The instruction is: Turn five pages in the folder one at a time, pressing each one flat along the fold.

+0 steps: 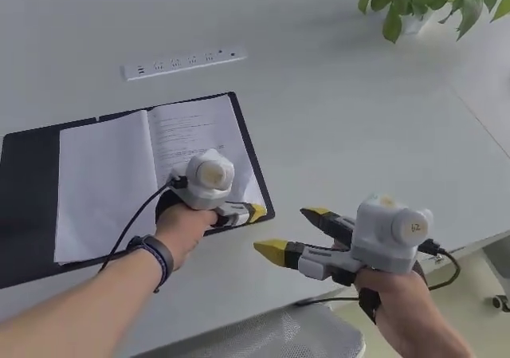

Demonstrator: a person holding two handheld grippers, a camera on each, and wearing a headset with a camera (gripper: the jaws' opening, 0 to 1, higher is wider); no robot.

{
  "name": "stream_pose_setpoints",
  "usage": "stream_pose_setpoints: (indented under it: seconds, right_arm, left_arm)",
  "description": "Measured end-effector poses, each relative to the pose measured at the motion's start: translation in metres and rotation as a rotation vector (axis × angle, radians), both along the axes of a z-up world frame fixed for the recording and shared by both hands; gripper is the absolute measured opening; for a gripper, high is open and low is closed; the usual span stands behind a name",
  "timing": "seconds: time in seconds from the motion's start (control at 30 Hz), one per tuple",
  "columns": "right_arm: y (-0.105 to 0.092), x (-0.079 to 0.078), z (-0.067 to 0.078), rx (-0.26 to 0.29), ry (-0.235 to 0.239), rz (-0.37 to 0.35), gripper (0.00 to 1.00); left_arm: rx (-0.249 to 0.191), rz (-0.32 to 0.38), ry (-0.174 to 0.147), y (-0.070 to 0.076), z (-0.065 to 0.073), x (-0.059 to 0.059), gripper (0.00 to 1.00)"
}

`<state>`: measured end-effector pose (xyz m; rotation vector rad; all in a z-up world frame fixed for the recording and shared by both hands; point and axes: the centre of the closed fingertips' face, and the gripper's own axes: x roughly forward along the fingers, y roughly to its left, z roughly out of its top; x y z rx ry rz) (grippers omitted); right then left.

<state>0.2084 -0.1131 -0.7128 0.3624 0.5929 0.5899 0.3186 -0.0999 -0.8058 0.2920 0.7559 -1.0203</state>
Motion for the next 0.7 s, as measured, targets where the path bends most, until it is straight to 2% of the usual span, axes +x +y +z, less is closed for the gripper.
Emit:
stream_pose_setpoints:
  seconds: [0.37, 0.7]
  right_arm:
    - [0.001, 0.004, -0.003, 0.021, 0.011, 0.007, 0.72]
    - [0.000, 0.017, -0.006, 0.042, 0.021, 0.008, 0.70]
  left_arm:
    - [-0.038, 0.008, 0.043, 0.002, 0.003, 0.000, 0.67]
    - [-0.035, 0.016, 0.040, 0.006, 0.003, 0.001, 0.61]
